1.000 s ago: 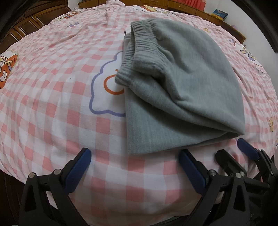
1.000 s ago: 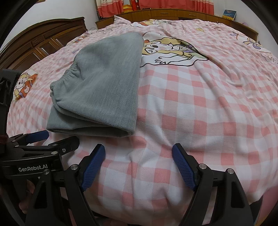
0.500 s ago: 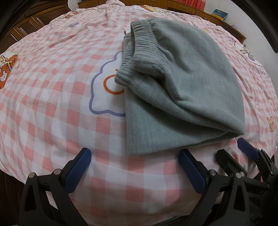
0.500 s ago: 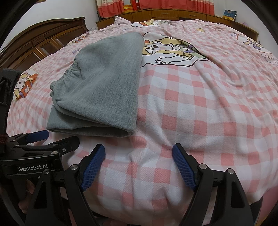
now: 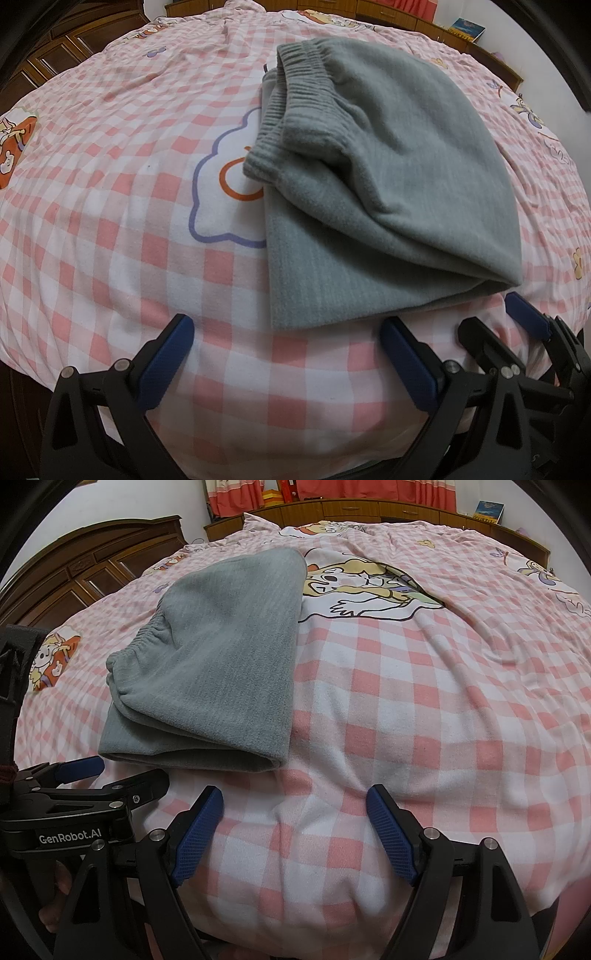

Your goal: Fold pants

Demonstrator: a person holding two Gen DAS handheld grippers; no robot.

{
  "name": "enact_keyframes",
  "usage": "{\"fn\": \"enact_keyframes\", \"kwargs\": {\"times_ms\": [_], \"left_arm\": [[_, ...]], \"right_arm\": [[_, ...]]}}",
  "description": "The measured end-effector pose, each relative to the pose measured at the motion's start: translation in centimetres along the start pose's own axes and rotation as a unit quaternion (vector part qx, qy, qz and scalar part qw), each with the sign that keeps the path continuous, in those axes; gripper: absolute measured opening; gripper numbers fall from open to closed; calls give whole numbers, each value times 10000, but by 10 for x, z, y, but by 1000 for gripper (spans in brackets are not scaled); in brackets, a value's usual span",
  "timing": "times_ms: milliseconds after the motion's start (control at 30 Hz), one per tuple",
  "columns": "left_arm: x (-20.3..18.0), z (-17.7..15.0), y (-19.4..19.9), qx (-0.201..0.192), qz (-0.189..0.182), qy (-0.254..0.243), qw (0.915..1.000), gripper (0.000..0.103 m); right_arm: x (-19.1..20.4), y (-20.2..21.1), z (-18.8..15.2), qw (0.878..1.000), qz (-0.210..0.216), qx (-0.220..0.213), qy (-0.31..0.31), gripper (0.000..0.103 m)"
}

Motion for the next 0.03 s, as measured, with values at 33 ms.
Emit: {"fn": "enact_keyframes", "kwargs": {"times_ms": [33], "left_arm": [[0,0,0,0,0,1,10000,103]], "right_arm": [[0,0,0,10000,-1,-1,1,82]]}}
Point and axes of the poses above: each gripper's, at about its wrist camera, not at the fingertips, and y roughly against the way its jaws point, x to its left, z to its top, the point moved 6 cm from there along -y, roughly the way its jaws point, and after that the axes turned 15 degrees about z, right-handed, at the moved point
